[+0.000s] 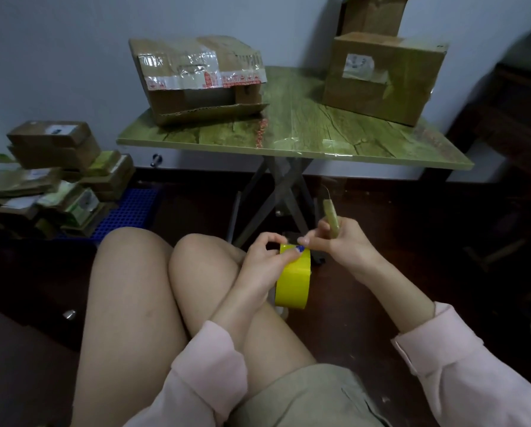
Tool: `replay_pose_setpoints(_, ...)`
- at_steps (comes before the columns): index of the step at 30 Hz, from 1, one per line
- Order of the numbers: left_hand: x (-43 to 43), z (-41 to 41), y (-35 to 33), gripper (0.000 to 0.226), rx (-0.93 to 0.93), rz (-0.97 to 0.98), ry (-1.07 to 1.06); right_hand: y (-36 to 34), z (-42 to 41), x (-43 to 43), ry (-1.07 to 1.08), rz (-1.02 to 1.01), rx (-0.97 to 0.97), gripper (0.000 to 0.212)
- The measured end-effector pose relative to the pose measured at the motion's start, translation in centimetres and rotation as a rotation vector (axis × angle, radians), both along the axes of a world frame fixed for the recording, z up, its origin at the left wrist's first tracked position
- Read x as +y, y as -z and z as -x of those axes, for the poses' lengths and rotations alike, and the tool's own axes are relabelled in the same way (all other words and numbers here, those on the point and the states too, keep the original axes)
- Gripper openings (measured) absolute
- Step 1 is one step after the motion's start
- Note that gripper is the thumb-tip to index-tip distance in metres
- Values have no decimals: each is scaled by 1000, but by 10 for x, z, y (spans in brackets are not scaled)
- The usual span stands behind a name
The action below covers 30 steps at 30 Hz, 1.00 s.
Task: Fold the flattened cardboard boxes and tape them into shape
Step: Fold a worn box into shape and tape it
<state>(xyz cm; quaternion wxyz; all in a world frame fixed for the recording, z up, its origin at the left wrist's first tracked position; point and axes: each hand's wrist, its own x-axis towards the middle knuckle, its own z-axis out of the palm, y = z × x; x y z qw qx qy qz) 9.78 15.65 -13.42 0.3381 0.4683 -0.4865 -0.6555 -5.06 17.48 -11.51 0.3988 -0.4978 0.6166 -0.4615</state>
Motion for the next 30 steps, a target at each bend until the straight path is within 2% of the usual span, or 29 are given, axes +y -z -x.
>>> replay_pose_setpoints(4, 3, -7, -12, 23, 112, 96, -40, -22, -4, 2, 20, 162, 162, 42)
replay_pose_setpoints(7, 3, -13, -30, 18, 69, 258, -112, -44, -18, -2, 46, 306, 251, 41)
replay_pose_setpoints(10, 1, -20, -51, 21, 8, 445, -215, -70, -35, -6, 43, 397, 260, 41)
replay_pose_setpoints(14, -6, -26, -68, 24, -111, 589, -311, -96, -48, -10, -1, 512, 144, 42)
replay_pose_setpoints(19, -6, -38, -74, 11, -174, 639, -285, -112, -52, -11, -110, 497, 46, 43)
replay_pose_setpoints(23, -12, -57, -83, 17, -208, 711, -280, -122, -56, -15, -221, 478, -15, 42)
replay_pose_setpoints(25, -11, -66, -92, 26, -136, 731, -283, -127, -59, -17, -262, 479, -4, 42)
replay_pose_setpoints(28, -10, -79, -105, 29, 49, 776, -268, -131, -66, -16, -315, 457, 21, 30)
replay_pose_setpoints(30, -11, -87, -109, 31, 72, 830, -265, -132, -70, -14, -338, 442, 9, 29)
